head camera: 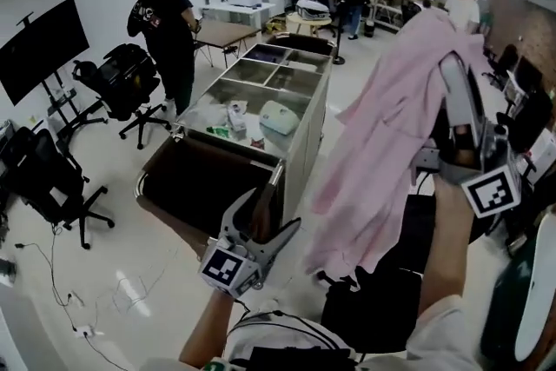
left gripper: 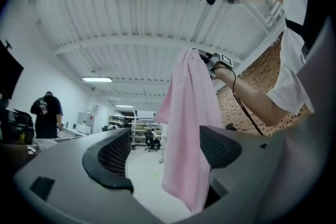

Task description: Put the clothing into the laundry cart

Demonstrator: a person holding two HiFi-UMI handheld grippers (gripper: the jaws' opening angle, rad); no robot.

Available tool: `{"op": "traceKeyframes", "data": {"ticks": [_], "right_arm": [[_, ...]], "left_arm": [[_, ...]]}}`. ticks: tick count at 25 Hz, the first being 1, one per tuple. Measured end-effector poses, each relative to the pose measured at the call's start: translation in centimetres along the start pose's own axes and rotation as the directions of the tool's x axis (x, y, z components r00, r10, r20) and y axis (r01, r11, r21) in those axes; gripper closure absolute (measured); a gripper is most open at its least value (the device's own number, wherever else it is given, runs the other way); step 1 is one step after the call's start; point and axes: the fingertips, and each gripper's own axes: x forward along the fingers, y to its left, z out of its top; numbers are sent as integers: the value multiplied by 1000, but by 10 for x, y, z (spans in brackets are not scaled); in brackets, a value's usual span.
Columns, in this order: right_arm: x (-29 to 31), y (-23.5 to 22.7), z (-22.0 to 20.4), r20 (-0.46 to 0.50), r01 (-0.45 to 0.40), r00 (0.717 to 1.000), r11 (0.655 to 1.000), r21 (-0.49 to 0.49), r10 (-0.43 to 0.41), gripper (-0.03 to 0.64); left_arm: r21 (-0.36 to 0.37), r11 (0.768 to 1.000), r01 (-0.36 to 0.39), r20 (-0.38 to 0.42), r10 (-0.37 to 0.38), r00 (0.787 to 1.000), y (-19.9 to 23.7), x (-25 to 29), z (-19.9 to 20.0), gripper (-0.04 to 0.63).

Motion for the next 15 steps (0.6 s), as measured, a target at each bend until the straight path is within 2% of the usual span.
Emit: {"op": "traceKeyframes", "data": {"ticks": [2,5,9,13,15], "right_arm": [[30,11,-30,1,-60,998,996,64,61,512],[71,31,-83,-9,-135,990,977,166,139,514],[114,50,-164,-55,-199,974,942,269,221,517],[138,72,-266,-198,-181,947,929,323,254,518],[137,89,-333,-329,-153,904,925,349,273,518]], "left_arm": [[39,996,-84,2,84,996,25,-28,0,198],[83,976,-200,-17,203,979,58,-70,-7,198],[84,929,-361,19,360,933,85,-114,-3,198],[81,877,-473,30,472,881,106,-154,-7,199],[73,856,-512,30,511,859,117,-174,-13,199]]}}
